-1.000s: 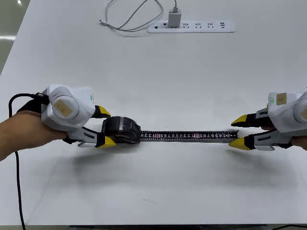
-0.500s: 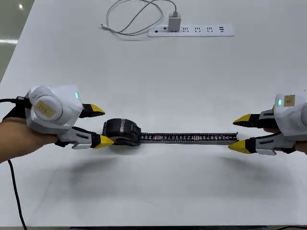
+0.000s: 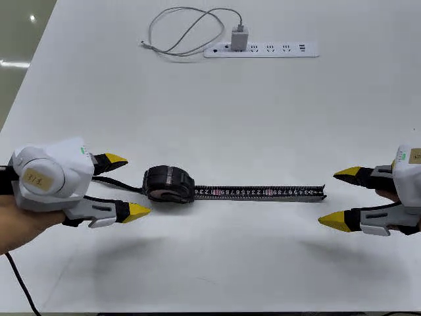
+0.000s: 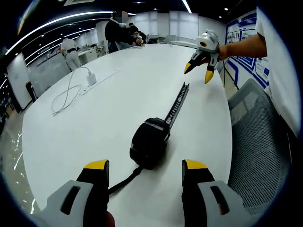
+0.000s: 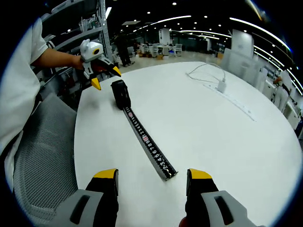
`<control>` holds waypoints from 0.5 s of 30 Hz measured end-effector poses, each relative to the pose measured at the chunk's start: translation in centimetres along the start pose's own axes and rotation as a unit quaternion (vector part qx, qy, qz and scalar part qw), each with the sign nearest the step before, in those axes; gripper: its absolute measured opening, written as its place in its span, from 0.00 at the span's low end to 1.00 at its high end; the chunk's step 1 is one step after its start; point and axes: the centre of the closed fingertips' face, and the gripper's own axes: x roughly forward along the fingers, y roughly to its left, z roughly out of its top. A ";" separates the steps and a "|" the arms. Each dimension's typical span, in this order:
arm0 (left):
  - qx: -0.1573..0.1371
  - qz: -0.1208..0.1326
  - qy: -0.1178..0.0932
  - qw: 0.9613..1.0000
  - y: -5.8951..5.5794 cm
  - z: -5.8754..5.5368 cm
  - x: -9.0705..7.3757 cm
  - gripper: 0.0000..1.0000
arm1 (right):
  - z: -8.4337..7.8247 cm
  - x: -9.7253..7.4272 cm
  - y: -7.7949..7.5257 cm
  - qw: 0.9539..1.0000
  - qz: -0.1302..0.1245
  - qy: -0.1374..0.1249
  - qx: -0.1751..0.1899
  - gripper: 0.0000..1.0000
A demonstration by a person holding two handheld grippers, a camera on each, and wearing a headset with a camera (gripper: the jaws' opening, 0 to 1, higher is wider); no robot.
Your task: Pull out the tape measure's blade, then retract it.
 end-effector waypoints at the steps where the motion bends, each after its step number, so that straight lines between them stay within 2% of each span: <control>1: -0.007 0.003 -0.003 1.000 -0.1 0.0 -0.1 0.61 | -0.1 -0.2 0.1 1.000 -0.002 0.000 0.000 0.56; 7: -0.030 0.010 -0.016 0.999 -1.3 -0.3 -0.7 0.65 | -0.5 -1.2 0.4 1.000 -0.021 -0.004 0.012 0.60; 15: -0.062 0.027 -0.021 0.998 -2.3 -1.6 -2.0 0.71 | -1.0 -2.2 0.9 0.999 -0.038 -0.010 0.022 0.66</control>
